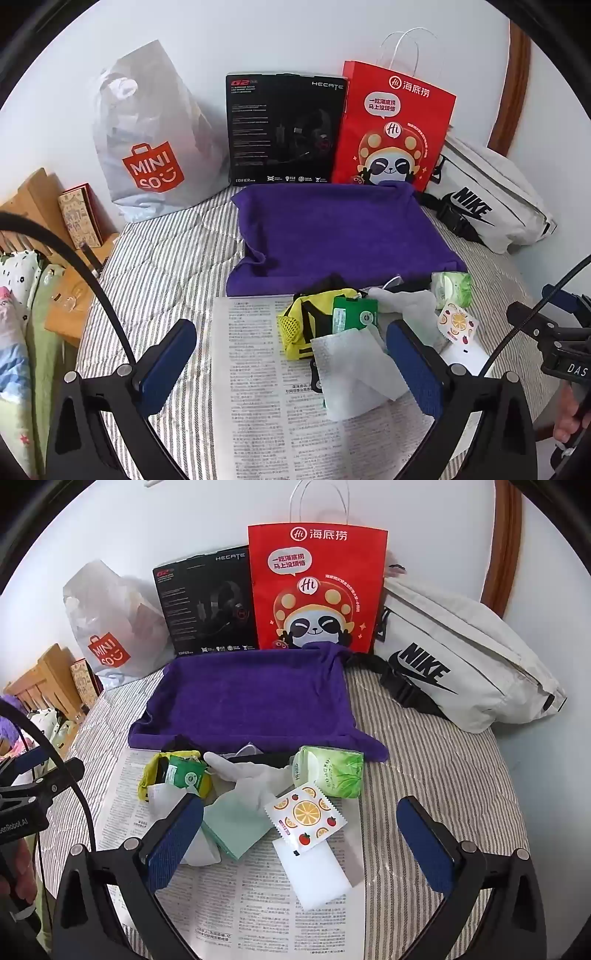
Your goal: Organize soft objects
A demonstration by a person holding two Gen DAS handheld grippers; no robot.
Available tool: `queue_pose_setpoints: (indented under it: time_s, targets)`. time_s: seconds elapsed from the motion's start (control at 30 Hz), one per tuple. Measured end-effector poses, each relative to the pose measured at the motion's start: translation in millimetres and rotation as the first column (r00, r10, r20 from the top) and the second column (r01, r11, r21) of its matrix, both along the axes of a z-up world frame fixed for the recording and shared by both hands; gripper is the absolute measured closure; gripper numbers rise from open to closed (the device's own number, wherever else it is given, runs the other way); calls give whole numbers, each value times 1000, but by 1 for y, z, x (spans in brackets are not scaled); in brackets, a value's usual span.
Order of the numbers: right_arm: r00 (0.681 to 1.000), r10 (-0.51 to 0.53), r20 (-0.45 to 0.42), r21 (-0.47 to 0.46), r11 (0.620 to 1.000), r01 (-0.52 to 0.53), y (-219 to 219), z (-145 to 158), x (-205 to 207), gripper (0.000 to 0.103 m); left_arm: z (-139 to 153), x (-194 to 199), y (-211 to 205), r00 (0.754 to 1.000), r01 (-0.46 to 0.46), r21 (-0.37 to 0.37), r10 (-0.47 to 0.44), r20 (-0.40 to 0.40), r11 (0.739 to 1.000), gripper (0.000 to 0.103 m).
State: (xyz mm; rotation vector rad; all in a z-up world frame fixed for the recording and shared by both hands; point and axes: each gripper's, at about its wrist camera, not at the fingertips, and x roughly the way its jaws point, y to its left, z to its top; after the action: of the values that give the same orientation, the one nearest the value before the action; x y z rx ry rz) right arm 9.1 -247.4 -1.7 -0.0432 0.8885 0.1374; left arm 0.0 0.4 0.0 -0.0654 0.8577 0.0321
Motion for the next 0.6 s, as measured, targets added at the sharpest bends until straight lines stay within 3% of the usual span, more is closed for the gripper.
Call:
queue_pose_setpoints:
  time_s: [0.2, 0.6]
  targets:
    - [1000, 1, -7, 0, 1000, -1, 1, 2, -1, 0, 1, 4, -2, 1000, -6, 11, 6, -24, 1000, 0]
    - [1000, -3, 4, 3, 1000, 3, -1, 4, -3, 0, 2, -4, 3, 1000, -5, 7, 5, 5, 1000, 0]
